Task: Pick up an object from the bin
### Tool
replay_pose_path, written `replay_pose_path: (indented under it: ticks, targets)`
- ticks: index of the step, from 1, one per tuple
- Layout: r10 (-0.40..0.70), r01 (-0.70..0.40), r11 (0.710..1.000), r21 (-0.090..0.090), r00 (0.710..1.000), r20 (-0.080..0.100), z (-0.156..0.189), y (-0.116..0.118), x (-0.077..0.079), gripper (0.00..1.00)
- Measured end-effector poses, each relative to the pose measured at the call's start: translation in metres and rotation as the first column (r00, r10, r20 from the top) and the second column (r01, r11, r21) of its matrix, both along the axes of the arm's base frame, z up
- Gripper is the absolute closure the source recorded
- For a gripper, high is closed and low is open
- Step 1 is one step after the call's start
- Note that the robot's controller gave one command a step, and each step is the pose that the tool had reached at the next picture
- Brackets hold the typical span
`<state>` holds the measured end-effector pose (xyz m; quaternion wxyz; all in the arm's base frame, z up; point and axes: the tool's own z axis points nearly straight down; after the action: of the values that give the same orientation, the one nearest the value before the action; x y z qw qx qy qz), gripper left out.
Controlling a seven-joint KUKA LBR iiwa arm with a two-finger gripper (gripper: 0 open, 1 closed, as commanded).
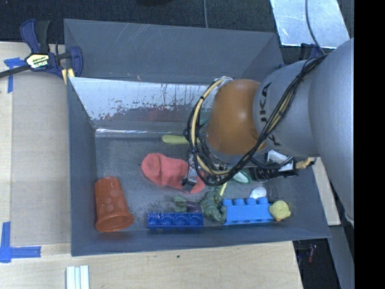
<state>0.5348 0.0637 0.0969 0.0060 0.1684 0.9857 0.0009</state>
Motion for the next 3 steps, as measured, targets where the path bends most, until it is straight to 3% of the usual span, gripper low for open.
replay_pose_path:
  ticks: [1, 3]
  targets:
    - [0.001, -0.001, 1.0, 0.0, 1.0, -0.001, 0.045, 0.0, 0.0, 1.0]
    - [0.003, -0.003, 1.0, 0.0, 1.0, 0.005, 0.096, 0.0, 0.001, 1.0]
